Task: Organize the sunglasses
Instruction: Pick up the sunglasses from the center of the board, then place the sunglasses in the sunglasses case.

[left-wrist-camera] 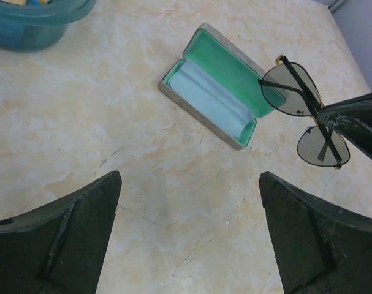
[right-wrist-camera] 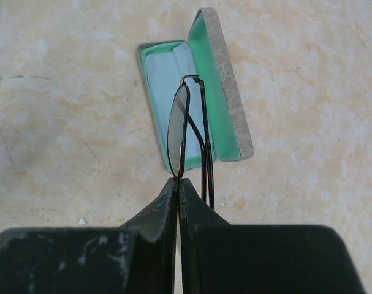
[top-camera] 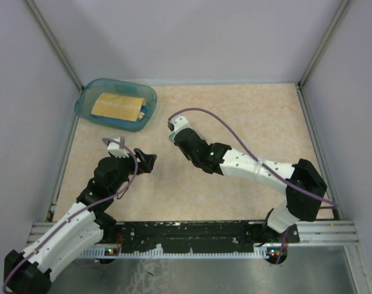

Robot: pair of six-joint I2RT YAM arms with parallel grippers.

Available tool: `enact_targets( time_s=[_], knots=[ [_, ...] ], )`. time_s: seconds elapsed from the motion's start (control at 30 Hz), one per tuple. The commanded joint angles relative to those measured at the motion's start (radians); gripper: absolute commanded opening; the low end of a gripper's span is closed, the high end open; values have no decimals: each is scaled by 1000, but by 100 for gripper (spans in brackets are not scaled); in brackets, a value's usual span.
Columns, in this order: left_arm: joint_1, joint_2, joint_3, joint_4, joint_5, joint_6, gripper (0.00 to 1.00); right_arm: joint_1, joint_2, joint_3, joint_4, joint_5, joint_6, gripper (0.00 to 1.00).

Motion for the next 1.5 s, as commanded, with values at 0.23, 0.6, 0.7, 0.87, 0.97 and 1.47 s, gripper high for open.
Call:
enact_targets(
  time_s=[0.23, 0.6, 0.7, 0.87, 0.97, 1.47],
  knots=[
    [4, -33, -35, 49, -7, -9, 100, -67, 115, 129, 94, -113, -96, 0],
    [4, -108, -62, 51, -29, -12, 100, -129, 226, 173, 143, -220, -141, 0],
    [4, -111, -62, 48, -30, -12, 100, -144, 244, 176, 154, -239, -152, 0],
    [4, -101, -63, 57, -27, -13, 100, -158, 252, 163, 187, -253, -178, 0],
    [4, -97, -63, 62, -27, -14, 100, -170, 254, 157, 199, -268, -186, 0],
    [4, -76, -65, 83, -33, -12, 100, -209, 304, 171, 188, -334, -203, 0]
  ],
)
